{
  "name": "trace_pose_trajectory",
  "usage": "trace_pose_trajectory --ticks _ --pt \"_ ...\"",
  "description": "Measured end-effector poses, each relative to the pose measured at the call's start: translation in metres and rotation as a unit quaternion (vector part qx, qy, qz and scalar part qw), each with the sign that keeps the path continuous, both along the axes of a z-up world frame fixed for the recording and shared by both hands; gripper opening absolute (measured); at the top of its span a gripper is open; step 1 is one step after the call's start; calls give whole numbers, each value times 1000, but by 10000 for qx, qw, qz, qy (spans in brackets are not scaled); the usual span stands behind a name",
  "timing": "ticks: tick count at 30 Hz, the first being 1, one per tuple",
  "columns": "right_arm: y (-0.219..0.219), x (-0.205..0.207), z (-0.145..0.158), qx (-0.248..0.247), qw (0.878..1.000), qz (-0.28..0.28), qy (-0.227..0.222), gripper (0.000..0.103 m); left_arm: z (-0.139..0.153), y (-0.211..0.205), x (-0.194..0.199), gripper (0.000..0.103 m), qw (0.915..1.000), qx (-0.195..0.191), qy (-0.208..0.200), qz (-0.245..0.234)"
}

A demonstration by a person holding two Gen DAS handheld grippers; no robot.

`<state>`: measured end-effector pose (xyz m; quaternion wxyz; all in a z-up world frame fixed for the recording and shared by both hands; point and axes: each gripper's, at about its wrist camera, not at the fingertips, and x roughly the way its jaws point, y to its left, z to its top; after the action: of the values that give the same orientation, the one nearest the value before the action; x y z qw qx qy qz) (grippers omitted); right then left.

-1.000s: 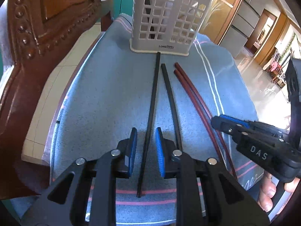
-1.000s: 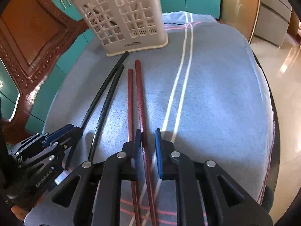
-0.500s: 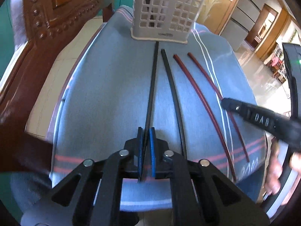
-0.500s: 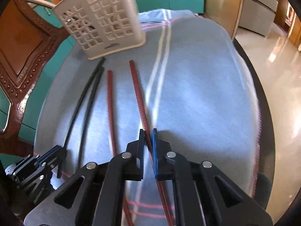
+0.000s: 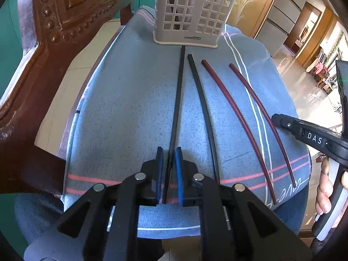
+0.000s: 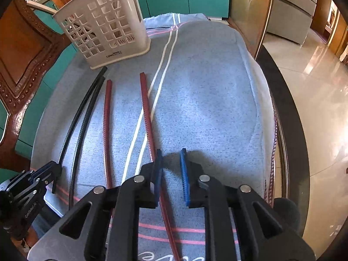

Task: Organize utensils
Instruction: 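Grasp a black chopstick with the left tool while the right tool grasps a red chopstick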

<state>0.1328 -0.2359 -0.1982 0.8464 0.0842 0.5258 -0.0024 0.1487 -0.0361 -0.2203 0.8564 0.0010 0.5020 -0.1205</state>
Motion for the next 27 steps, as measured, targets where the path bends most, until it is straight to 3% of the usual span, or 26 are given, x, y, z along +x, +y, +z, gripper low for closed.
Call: trace_pose_trajectory --ticks 20,27 --pt "0 -4 -1 43 9999 0 -111 20 -1 -4 -2 15 9999 81 -92 -40" --pt "3 -5 -1 6 9999 65 -151 28 0 -5 -2 18 9999 77 -116 -53"
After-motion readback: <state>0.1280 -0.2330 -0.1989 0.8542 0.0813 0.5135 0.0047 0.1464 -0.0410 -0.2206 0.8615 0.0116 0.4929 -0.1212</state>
